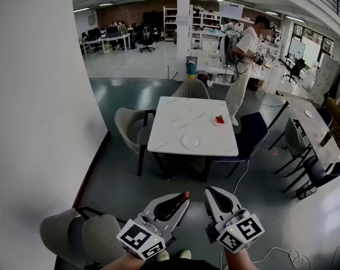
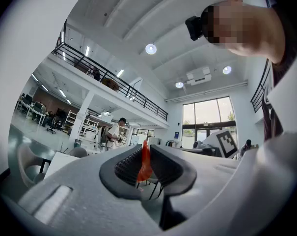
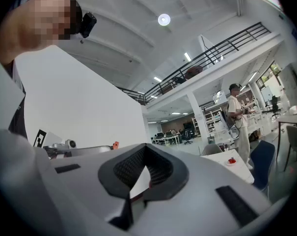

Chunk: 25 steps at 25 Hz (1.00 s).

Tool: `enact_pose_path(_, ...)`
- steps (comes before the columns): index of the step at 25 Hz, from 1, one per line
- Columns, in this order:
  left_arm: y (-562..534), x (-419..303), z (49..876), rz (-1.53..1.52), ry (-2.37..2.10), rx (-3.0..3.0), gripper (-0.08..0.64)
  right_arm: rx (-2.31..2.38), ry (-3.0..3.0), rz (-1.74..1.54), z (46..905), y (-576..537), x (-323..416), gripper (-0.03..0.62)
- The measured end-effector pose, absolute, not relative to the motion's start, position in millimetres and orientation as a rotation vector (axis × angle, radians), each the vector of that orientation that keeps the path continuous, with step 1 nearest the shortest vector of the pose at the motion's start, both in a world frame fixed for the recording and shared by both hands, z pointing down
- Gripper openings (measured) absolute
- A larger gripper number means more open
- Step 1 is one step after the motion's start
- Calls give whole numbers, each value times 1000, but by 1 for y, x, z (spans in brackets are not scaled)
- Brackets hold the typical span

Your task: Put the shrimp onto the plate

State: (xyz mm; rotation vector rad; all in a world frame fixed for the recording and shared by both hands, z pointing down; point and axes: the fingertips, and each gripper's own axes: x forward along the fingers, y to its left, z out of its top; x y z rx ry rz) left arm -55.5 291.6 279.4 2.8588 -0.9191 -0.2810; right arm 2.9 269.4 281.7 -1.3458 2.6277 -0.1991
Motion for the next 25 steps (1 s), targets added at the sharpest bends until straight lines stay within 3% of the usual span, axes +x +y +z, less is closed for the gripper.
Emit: enact_pose_path(25,291,-7,292,-251,-976,2856,60,-1255,2618,-293,300,275,53,2)
